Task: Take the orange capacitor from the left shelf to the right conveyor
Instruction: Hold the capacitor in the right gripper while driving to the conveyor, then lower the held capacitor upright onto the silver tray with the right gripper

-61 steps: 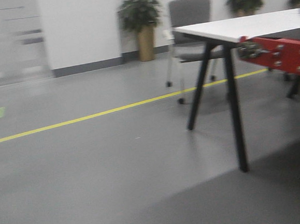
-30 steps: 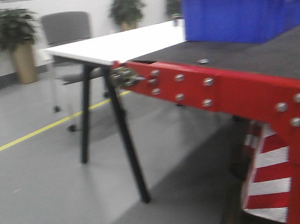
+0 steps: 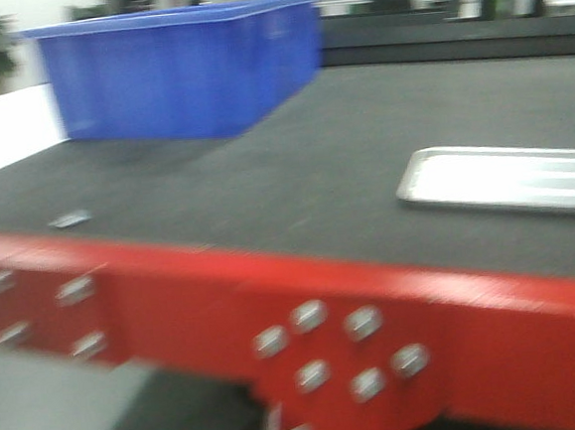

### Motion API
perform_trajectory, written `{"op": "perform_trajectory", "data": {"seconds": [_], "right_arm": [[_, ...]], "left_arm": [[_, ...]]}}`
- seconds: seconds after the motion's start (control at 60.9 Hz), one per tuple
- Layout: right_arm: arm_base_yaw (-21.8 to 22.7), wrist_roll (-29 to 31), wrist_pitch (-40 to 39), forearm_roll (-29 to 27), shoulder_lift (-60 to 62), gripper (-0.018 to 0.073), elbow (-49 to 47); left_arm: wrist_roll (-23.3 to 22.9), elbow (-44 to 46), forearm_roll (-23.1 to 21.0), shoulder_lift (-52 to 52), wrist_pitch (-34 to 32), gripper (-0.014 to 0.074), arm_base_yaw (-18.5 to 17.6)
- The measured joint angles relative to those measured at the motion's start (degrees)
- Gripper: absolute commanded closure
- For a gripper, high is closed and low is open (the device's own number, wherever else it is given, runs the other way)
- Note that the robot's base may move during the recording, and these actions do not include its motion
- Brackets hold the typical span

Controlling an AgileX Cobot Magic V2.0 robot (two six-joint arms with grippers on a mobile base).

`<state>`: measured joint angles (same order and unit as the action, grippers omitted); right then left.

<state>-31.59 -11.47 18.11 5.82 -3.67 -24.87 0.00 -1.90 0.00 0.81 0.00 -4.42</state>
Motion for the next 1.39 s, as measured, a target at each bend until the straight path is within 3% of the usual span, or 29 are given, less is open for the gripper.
{"op": "perform_trajectory", "data": {"seconds": [1.264, 1.395], "right_arm": [[0.0, 0.0, -0.3, 0.0, 0.0, 0.0511, 0.0], [0.0, 0.0, -3.7, 0.0, -0.3, 0.0511, 0.0]], "left_arm": [[0.0, 0.0, 0.0, 0.0, 0.0, 0.0701, 0.0], [0.0, 0.0, 0.0, 0.0, 0.0, 0.0701, 0.0]]}}
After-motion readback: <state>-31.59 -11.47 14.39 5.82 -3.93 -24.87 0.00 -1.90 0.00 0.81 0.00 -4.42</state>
